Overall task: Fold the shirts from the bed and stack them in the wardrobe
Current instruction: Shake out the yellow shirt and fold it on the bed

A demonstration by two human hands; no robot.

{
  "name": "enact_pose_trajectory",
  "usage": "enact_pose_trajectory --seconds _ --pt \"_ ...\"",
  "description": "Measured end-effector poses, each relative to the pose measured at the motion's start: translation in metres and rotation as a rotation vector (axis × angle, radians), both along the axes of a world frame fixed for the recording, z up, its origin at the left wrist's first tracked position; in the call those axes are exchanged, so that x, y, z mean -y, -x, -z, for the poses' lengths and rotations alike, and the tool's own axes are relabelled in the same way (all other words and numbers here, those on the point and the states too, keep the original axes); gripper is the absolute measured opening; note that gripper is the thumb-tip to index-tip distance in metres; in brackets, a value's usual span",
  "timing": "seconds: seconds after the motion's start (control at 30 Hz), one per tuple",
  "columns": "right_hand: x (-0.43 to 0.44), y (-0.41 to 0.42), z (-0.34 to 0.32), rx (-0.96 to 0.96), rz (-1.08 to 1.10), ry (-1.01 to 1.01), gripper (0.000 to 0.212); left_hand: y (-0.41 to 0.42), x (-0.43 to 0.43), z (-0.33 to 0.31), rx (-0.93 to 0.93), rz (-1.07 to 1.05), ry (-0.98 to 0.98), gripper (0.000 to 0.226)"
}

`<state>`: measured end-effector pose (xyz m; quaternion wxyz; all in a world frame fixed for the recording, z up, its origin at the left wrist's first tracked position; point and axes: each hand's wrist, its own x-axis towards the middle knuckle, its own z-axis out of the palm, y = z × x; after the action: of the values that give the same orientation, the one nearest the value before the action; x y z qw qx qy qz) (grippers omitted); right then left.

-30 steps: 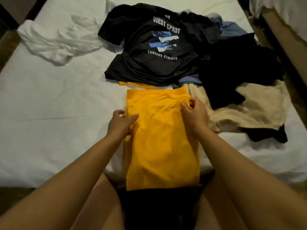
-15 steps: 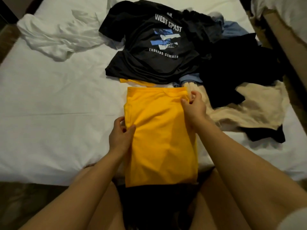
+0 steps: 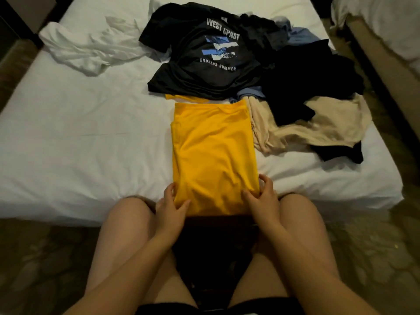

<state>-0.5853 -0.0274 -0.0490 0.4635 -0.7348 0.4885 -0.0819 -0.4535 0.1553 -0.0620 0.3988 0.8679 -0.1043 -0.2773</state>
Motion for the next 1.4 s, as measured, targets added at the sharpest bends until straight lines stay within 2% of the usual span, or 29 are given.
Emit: enact_pose_trajectory --seconds 0.17,0.27,0.4,0.5,0.6,0.63,0.7,0.77,0.87,0.93,1.0,1.03,1.1,1.2,1.3,1.4 --pt "-0.008 0.019 -0.002 0.012 -0.039 -0.078 0.071 0.014 -0.019 -0.003 -0.094 -0.045 0.129 0.052" --pt "-0.013 0.029 -0.005 0.074 -0.064 -0.157 0.066 0.014 -0.026 -0.006 -0.059 -0.033 0.165 0.045" --pt "-0.017 0.04 -0.008 0.154 -0.049 -0.092 0.053 0.012 -0.028 -0.014 -0.051 0.036 0.216 0.04" --pt "-0.017 0.047 -0.014 0.078 -0.109 -0.111 0.04 0.011 -0.029 -0.024 -0.198 0.07 0.295 0.036" --pt "-0.014 0.053 -0.022 0.02 -0.257 -0.21 0.052 0.004 -0.037 -0.033 -0.339 0.138 0.369 0.047" --pt "-0.013 0.054 -0.023 0.024 -0.274 -0.183 0.053 0.001 -0.039 -0.036 -0.307 0.191 0.338 0.054" --pt "-0.014 0.053 -0.028 0.055 -0.245 -0.073 0.044 -0.003 -0.04 -0.043 -0.113 0.266 0.236 0.06" --pt "-0.016 0.053 -0.033 0.098 -0.179 0.043 0.03 -0.005 -0.04 -0.047 0.064 0.234 0.188 0.051" --pt "-0.019 0.057 -0.042 0.15 -0.17 0.114 0.011 0.0 -0.044 -0.062 0.205 0.133 0.212 0.029" --pt "-0.02 0.061 -0.048 0.165 -0.173 0.194 0.01 0.005 -0.05 -0.066 0.258 0.148 0.224 0.027" --pt "-0.022 0.068 -0.056 0.154 -0.23 0.3 0.013 0.011 -0.057 -0.065 0.344 0.154 0.236 0.009" --pt "-0.024 0.071 -0.063 0.146 -0.252 0.312 0.017 0.015 -0.06 -0.064 0.412 0.144 0.241 0.009" --pt "-0.03 0.077 -0.072 0.158 -0.277 0.299 0.021 0.023 -0.064 -0.062 0.509 0.123 0.28 0.026" --pt "-0.039 0.081 -0.076 0.24 -0.273 0.305 0.012 0.038 -0.069 -0.071 0.431 0.045 0.402 0.023" --pt "-0.045 0.078 -0.073 0.337 -0.184 0.212 0.015 0.042 -0.067 -0.072 0.389 0.035 0.382 0.009" --pt "-0.045 0.069 -0.071 0.347 -0.157 0.175 0.02 0.035 -0.059 -0.072 0.406 0.005 0.353 0.024"
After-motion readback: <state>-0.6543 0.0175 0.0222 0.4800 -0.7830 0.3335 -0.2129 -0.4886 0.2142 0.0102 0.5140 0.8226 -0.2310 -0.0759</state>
